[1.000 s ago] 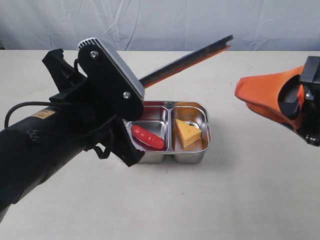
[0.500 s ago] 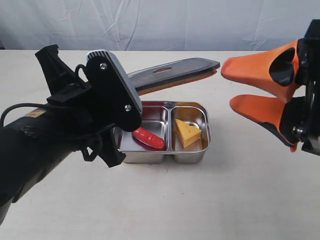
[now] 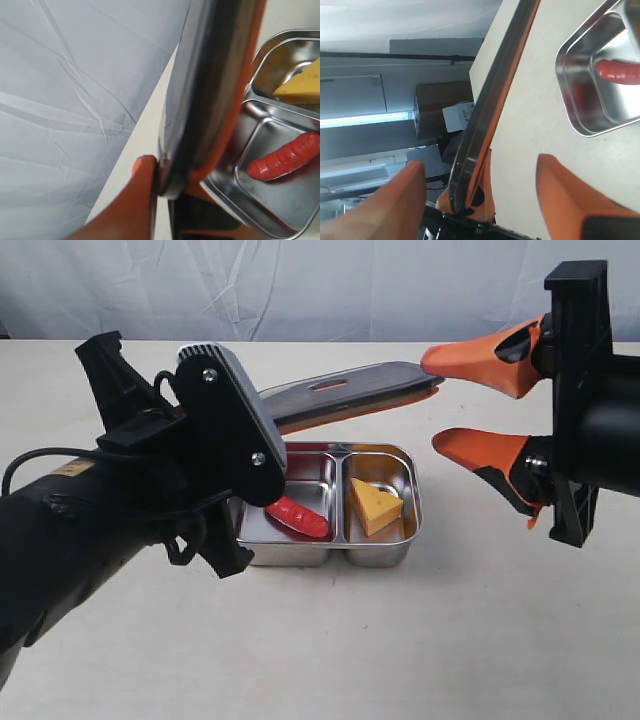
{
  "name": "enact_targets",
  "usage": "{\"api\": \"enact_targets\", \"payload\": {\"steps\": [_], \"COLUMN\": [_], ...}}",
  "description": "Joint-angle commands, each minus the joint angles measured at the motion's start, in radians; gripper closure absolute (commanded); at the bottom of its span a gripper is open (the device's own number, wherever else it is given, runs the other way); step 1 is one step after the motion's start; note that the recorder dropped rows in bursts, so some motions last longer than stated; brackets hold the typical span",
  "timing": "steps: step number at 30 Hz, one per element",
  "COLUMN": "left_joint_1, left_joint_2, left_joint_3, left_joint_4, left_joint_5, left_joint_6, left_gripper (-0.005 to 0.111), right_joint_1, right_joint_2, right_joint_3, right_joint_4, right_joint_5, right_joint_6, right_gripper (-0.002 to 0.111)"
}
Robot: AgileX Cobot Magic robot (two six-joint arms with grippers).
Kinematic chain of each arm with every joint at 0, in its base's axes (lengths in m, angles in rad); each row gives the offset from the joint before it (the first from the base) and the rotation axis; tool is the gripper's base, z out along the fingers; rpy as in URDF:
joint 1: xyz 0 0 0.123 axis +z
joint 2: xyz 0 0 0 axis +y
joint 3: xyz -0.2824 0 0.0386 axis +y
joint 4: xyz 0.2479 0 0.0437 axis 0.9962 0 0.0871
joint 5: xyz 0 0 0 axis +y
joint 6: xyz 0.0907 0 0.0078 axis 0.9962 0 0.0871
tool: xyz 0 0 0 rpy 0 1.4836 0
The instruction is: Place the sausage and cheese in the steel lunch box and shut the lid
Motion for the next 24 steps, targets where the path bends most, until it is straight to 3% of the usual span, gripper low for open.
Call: {"api": "enact_targets", "payload": {"steps": [1,7,18,24], "left_joint_1": [0.0,0.0,0.0,0.0], "left_joint_2": [-0.009,-0.009,-0.009,-0.009], "left_joint_3": [-0.007,-0.007,-0.007,-0.007], "left_joint_4": [0.003,0.016,0.032,-0.003], "left_joint_5": [0.018,0.044,0.079,0.119], "left_joint_6": [-0.005,-0.005,-0.005,-0.005], "left_gripper": [0.107,0.107,0.107,0.107], "right_joint_1": [0.001,0.001,0.001,0.001], "right_joint_2": [0.038,0.081,0.157,0.159], "right_joint_3": [0.004,-0.01,-0.122,-0.122], "right_joint_4": [0.031,0.077,0.075,-0.039], "right_joint_5": [-0.041,-0.052,0.106,0.133], "right_joint_6": [-0.004,-0.019,-0.134,-0.225], "right_gripper": [0.047,0.051,0.109,0.109]}}
